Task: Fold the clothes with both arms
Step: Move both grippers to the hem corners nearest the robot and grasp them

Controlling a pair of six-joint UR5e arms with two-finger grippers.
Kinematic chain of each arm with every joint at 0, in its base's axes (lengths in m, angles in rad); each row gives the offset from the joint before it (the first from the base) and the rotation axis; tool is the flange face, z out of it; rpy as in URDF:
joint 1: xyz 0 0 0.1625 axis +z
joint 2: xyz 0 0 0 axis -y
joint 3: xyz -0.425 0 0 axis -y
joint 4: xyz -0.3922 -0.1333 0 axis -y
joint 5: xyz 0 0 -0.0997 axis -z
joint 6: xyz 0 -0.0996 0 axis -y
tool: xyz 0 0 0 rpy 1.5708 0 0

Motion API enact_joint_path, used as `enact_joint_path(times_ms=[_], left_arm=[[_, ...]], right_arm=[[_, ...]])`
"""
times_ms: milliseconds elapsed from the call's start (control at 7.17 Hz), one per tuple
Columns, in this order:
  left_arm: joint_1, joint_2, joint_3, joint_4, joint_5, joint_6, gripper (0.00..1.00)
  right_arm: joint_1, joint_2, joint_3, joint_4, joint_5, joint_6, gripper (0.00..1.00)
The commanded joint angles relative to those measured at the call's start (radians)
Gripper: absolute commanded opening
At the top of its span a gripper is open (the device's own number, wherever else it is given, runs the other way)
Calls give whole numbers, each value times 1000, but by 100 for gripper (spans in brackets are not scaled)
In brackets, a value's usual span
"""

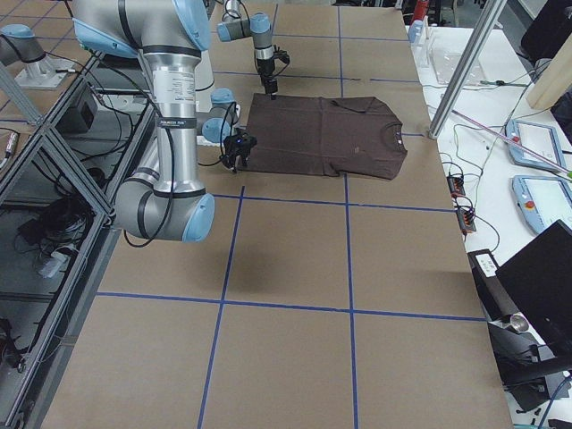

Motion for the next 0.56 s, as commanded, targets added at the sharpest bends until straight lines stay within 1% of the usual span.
enact_joint_path(times_ms=[0,139,279,418], left_arm=[[-2,4,-21,9,0,0,76],[0,1,-37,39,0,0,76],[0,-2,-51,56,0,0,76],[0,-1,-51,56,0,0,76]], right_arm=[[-14,1,0,0,0,1,55],[-16,-2,0,0,0,1,51],[-19,-2,2,0,0,1,45],[-22,-3,2,0,0,1,32]])
